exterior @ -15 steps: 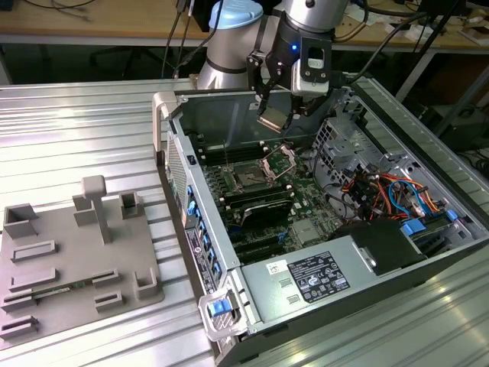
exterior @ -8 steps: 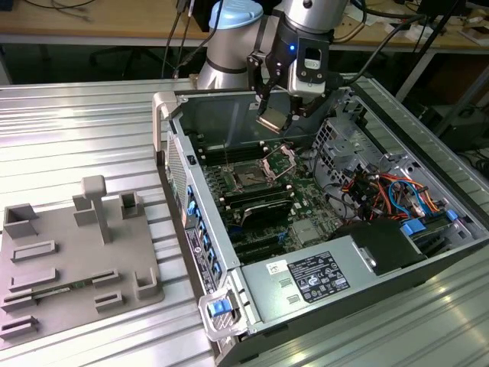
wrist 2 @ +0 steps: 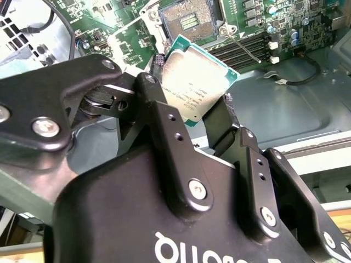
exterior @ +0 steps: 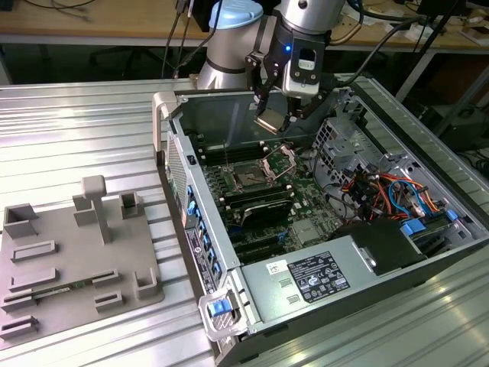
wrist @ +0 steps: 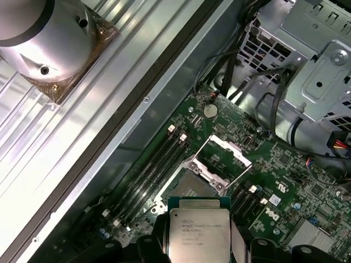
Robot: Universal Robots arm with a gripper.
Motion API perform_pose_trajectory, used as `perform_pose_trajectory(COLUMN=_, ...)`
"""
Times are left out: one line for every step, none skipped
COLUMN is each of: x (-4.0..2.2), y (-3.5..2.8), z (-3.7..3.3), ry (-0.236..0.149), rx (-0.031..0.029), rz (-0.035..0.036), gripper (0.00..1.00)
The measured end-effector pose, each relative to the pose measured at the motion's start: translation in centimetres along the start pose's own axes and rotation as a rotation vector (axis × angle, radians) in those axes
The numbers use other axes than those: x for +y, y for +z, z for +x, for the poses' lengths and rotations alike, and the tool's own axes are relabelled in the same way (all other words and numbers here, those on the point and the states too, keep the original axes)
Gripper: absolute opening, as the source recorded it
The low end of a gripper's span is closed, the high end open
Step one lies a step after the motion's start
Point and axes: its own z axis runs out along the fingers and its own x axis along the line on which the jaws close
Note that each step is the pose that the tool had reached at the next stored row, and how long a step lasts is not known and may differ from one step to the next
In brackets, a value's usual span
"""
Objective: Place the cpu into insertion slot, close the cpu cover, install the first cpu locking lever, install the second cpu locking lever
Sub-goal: 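Place the cpu into insertion slot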
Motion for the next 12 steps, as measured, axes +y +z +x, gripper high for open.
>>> perform_pose_trajectory(x=-0.01, y=0.00, z=0.01, ry=0.003, rx=-0.0002, rz=0.0000, gripper=0.55)
perform_pose_trajectory(x=-0.02, y=0.00, z=0.01, ry=0.005, rx=-0.0004, rz=0.0000, gripper=0.55)
perform_pose_trajectory(x=-0.02, y=0.00, z=0.01, ry=0.007, rx=-0.0006, rz=-0.0001, gripper=0.55)
perform_pose_trajectory(x=-0.02, y=0.00, z=0.02, ry=0.009, rx=-0.0007, rz=-0.0001, gripper=0.55)
perform_pose_trajectory(x=-0.02, y=0.00, z=0.02, ry=0.009, rx=-0.0007, rz=-0.0001, gripper=0.55)
perform_pose_trajectory(x=-0.02, y=0.00, z=0.02, ry=0.009, rx=-0.0008, rz=-0.0001, gripper=0.55)
perform_pose_trajectory(x=-0.02, y=0.00, z=0.02, ry=0.009, rx=-0.0008, rz=-0.0002, gripper=0.55)
perform_pose_trajectory(x=-0.02, y=0.00, z=0.02, ry=0.009, rx=-0.0008, rz=-0.0001, gripper=0.55)
perform_pose_trajectory(x=-0.02, y=0.00, z=0.02, ry=0.009, rx=-0.0008, rz=-0.0002, gripper=0.55)
perform_pose_trajectory(x=-0.02, y=0.00, z=0.02, ry=0.009, rx=-0.0008, rz=-0.0002, gripper=0.55)
perform_pose_trajectory(x=-0.02, y=0.00, z=0.02, ry=0.009, rx=-0.0008, rz=-0.0001, gripper=0.55)
perform_pose_trajectory(x=-0.02, y=0.00, z=0.02, ry=0.009, rx=-0.0007, rz=-0.0002, gripper=0.55)
